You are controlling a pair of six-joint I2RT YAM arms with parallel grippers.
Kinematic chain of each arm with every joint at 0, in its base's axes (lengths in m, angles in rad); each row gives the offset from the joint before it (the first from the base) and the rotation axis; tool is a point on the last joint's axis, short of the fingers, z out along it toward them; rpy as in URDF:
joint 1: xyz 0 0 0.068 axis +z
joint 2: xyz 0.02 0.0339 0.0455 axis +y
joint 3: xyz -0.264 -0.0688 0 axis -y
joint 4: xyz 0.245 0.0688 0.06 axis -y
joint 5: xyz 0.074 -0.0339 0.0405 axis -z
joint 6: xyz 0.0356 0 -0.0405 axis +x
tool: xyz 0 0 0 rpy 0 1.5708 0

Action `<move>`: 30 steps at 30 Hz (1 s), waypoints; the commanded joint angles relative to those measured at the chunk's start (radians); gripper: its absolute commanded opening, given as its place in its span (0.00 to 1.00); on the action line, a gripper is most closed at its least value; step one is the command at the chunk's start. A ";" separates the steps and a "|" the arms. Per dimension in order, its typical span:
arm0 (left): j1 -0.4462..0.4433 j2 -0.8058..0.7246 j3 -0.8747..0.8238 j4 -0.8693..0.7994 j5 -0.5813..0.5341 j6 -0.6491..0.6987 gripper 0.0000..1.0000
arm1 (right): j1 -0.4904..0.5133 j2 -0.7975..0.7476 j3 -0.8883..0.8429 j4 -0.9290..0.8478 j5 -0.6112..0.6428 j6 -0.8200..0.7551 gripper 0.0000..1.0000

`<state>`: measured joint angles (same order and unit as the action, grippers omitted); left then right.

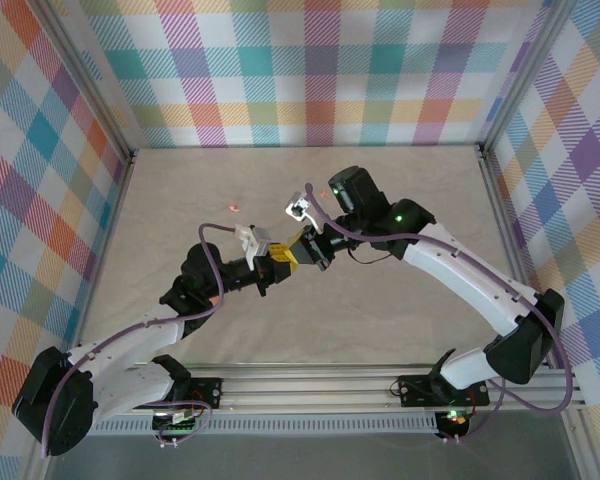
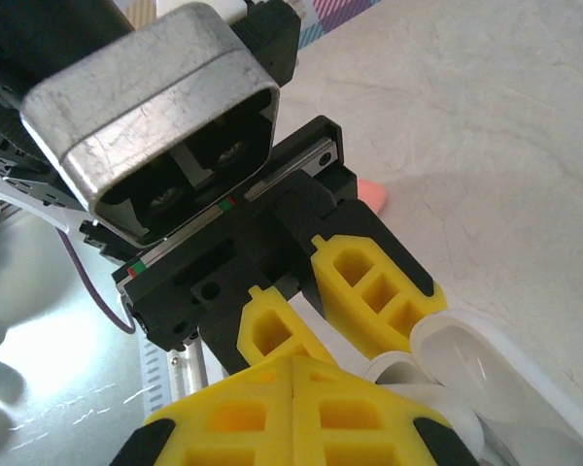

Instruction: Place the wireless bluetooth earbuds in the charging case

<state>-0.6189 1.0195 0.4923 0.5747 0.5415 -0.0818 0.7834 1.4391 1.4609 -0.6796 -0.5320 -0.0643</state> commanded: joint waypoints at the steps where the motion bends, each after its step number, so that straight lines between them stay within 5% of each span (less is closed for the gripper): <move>1: 0.005 -0.032 -0.016 0.006 0.017 0.017 0.00 | -0.021 0.006 0.030 -0.008 -0.082 0.019 0.03; 12: 0.005 -0.041 -0.018 -0.015 -0.001 0.017 0.00 | -0.072 0.021 0.123 -0.063 -0.061 0.164 0.03; 30: 0.005 -0.024 0.013 -0.038 0.002 0.020 0.00 | -0.034 0.079 0.168 -0.218 0.115 0.097 0.16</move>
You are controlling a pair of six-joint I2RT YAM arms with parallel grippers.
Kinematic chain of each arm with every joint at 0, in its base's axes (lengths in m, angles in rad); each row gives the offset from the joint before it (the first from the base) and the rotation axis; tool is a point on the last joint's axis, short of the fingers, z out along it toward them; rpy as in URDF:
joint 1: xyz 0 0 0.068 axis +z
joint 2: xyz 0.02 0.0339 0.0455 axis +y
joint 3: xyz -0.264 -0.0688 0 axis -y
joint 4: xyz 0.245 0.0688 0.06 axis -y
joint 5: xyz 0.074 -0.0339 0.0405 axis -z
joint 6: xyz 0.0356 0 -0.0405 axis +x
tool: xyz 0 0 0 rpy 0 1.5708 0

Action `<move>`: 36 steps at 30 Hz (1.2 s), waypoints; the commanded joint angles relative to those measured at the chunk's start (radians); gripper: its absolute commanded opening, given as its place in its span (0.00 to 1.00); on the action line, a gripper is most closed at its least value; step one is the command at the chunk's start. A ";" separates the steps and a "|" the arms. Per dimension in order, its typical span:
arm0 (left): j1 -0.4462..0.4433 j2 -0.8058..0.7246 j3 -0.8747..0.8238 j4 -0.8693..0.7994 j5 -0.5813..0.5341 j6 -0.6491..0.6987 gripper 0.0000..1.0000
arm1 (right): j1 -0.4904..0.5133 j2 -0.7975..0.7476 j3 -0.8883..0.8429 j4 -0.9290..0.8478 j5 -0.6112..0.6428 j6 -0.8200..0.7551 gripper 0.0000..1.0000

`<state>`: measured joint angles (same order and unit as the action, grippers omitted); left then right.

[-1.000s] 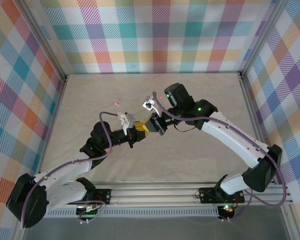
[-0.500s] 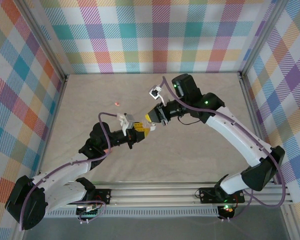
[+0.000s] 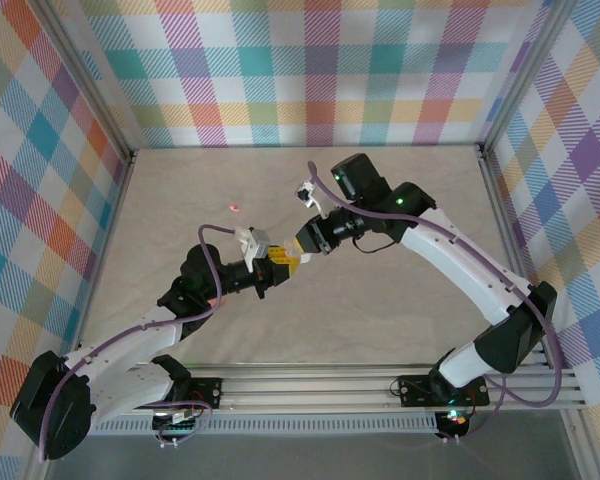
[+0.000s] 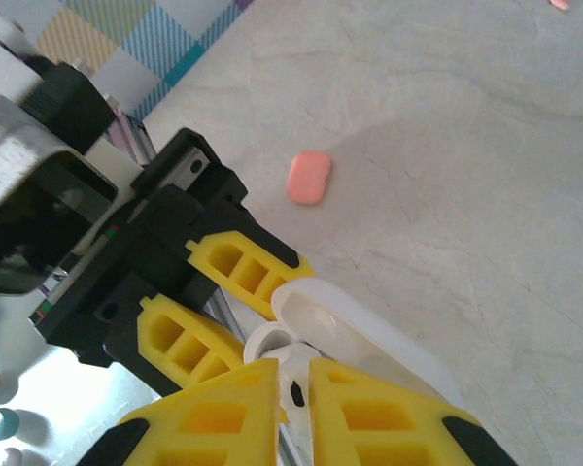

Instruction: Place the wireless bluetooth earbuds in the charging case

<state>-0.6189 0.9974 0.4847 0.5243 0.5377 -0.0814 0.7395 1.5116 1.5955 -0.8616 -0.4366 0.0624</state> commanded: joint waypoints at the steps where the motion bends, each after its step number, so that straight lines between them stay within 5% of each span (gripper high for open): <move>1: 0.005 0.000 0.021 0.012 0.005 0.020 0.00 | 0.012 0.011 0.035 -0.039 0.019 -0.033 0.16; 25: 0.005 -0.005 0.003 0.016 -0.004 0.020 0.00 | 0.038 0.023 0.082 -0.050 0.037 -0.091 0.13; 30: 0.005 0.005 0.002 0.030 0.020 0.026 0.00 | -0.055 -0.037 0.089 -0.016 0.095 -0.031 0.20; 36: 0.006 0.013 0.028 0.053 0.100 0.032 0.00 | -0.182 0.083 0.116 -0.058 -0.027 0.033 0.21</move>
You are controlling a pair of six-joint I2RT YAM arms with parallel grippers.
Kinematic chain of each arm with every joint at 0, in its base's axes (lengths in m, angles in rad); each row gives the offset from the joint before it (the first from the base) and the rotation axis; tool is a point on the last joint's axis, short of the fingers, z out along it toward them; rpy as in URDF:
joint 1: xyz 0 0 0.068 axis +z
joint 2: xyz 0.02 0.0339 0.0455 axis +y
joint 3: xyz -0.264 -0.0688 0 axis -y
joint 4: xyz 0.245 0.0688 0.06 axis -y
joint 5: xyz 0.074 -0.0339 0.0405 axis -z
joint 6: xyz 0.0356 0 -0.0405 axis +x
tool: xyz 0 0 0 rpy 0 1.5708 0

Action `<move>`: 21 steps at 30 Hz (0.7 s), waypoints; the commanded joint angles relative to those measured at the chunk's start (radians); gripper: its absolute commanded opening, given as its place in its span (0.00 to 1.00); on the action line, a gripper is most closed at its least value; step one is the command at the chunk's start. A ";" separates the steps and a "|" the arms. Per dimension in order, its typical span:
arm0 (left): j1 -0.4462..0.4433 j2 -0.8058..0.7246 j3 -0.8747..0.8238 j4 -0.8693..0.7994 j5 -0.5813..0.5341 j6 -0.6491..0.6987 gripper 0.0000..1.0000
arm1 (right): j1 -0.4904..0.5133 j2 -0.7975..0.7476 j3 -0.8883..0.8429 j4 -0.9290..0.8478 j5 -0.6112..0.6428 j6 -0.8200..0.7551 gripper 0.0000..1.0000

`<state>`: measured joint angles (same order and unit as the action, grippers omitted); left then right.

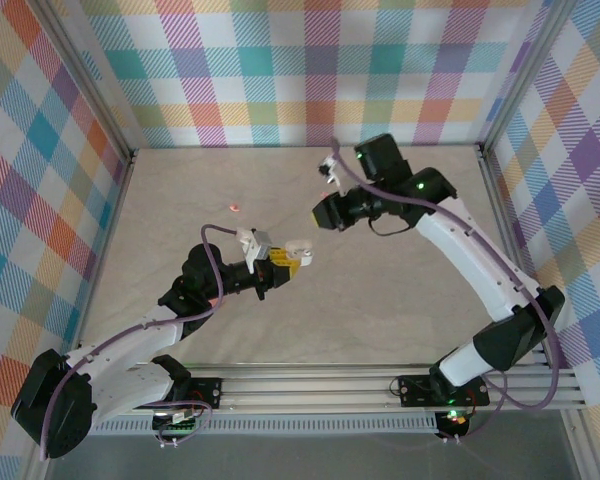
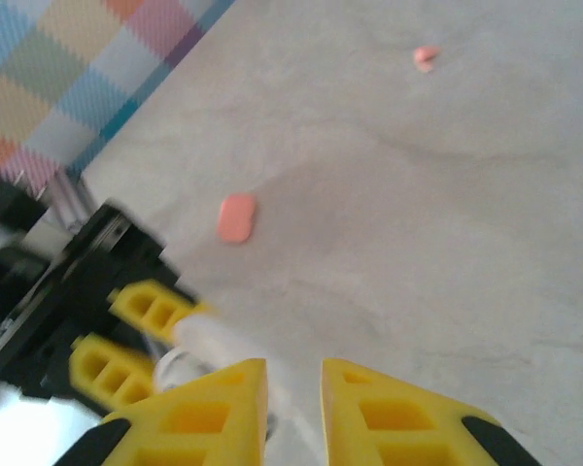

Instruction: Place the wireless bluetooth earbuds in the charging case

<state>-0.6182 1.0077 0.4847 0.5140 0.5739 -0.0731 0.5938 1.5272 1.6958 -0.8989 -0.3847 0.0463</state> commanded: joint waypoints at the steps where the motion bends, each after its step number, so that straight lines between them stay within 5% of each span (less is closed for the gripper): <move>1: 0.005 0.003 0.031 0.066 0.071 0.024 0.00 | -0.038 0.081 0.014 -0.016 -0.113 0.056 0.21; 13: 0.005 0.012 0.086 0.020 0.067 0.050 0.00 | -0.035 0.111 -0.147 0.182 -0.629 0.173 0.13; 21: 0.006 0.022 0.085 0.021 -0.022 0.038 0.00 | -0.035 0.004 -0.205 0.168 -0.696 0.129 0.10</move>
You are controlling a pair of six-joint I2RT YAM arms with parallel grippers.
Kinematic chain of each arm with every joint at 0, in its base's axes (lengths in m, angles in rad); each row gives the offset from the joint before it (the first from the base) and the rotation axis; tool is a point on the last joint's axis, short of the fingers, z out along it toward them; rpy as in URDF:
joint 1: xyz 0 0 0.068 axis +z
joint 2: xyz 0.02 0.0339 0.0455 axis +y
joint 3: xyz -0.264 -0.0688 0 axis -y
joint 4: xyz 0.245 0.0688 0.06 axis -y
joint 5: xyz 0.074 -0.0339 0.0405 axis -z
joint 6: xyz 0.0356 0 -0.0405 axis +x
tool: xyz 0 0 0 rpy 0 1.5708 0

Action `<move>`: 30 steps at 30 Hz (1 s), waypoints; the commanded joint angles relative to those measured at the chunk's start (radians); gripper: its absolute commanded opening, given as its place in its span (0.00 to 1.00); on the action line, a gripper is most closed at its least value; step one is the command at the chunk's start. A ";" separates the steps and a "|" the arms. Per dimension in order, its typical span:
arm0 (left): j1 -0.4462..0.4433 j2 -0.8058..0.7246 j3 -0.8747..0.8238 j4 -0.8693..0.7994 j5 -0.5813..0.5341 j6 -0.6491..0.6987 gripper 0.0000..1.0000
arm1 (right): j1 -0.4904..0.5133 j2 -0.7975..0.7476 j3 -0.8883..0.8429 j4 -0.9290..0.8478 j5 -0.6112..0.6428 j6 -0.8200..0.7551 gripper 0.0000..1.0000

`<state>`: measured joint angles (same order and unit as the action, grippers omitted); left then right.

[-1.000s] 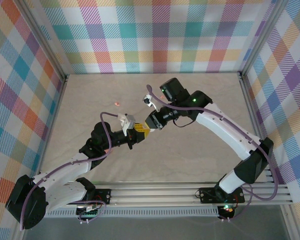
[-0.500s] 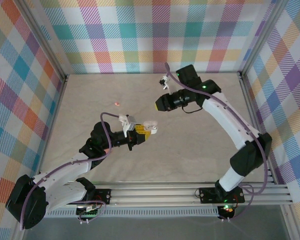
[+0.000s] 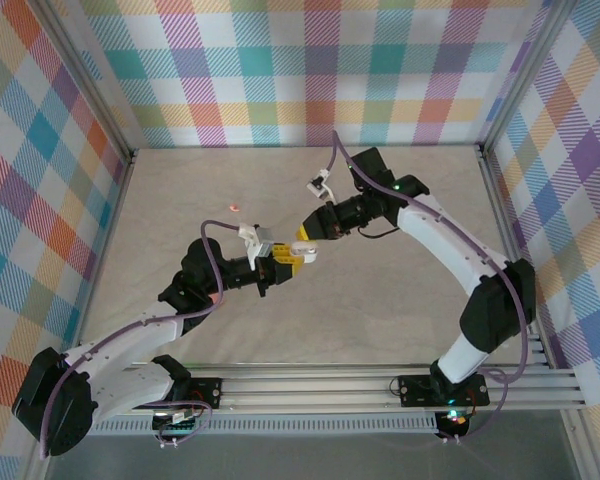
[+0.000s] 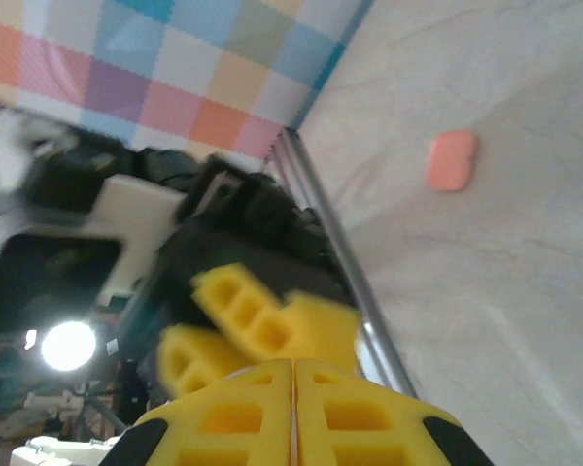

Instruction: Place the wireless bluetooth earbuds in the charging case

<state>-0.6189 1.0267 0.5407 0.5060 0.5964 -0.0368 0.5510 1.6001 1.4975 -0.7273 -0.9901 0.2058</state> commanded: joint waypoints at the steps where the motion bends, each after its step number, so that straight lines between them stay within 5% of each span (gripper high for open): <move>1: 0.005 0.005 0.027 0.028 -0.050 -0.001 0.00 | 0.007 -0.081 -0.007 -0.009 -0.084 -0.042 0.10; 6: 0.005 0.001 0.012 0.037 -0.074 -0.032 0.00 | -0.028 -0.157 -0.060 0.056 -0.001 -0.032 0.15; 11: 0.012 0.000 0.011 0.029 -0.079 -0.104 0.00 | -0.122 -0.256 -0.255 0.335 0.028 0.095 0.42; 18: 0.042 0.090 0.122 -0.025 0.015 -0.266 0.00 | -0.125 -0.289 -0.527 0.764 0.048 0.249 0.65; 20: 0.055 0.155 0.208 -0.113 0.042 -0.336 0.00 | -0.124 -0.272 -0.515 0.701 0.102 0.220 0.65; 26: 0.063 0.418 0.376 -0.226 -0.003 -0.466 0.00 | -0.185 -0.298 -0.471 0.363 0.610 0.137 0.66; 30: 0.045 0.639 0.484 -0.223 -0.040 -0.564 0.00 | -0.310 -0.330 -0.556 0.381 0.643 0.183 0.66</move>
<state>-0.5682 1.5463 0.9600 0.3466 0.5892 -0.4915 0.3180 1.3087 0.9905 -0.2958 -0.4805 0.3721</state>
